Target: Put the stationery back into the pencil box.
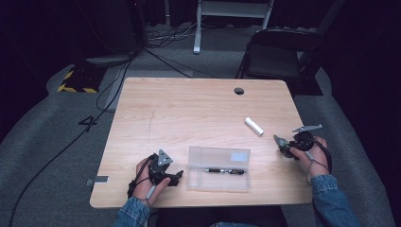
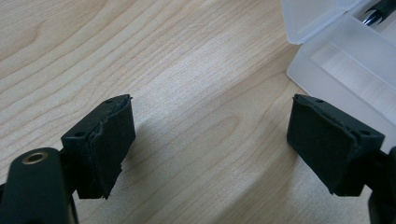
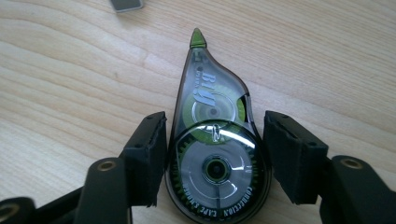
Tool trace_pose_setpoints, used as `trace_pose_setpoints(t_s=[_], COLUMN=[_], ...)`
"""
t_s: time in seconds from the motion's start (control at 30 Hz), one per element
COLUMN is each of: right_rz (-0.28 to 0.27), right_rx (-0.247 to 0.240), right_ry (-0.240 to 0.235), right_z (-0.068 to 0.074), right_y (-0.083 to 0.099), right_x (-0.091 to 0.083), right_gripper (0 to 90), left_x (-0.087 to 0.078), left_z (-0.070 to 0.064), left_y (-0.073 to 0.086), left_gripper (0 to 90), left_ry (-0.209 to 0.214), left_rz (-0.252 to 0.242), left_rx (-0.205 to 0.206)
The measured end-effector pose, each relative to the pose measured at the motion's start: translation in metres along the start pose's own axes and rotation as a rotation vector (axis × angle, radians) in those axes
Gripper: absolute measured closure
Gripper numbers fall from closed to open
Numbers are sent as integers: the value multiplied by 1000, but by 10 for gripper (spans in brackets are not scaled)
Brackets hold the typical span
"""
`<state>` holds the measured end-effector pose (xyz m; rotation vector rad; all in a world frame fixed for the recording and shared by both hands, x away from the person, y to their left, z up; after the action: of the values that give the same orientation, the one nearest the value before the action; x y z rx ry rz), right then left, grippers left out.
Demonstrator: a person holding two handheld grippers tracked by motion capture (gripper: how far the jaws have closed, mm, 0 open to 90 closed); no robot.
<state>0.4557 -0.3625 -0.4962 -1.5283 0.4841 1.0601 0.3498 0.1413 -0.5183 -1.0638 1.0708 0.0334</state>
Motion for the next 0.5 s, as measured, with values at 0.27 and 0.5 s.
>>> trace_pose_setpoints(t_s=[0.27,0.5], right_rz=[-45,-41], right_rx=[14,21], right_ry=[7,16], right_z=[0,-1], right_y=[-8,-19], right_x=[3,10], right_gripper=[315,328], left_x=[1,0], left_z=[0,1], left_y=[0,0], left_gripper=[157,157], left_ry=[4,-4], left_rz=[-3,0], left_rx=[-3,0])
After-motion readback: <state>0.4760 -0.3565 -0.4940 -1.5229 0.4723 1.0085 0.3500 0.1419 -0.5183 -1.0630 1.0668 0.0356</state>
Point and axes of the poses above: each handheld gripper's, and its own axes: x roughly forward along the jaws, y roughly out of its underside, z roughly to its left, the point moved 2 cm from there along x, roughly forward along the jaws, and after that the axes turned 6 degrees about x, right-handed, at the moved point
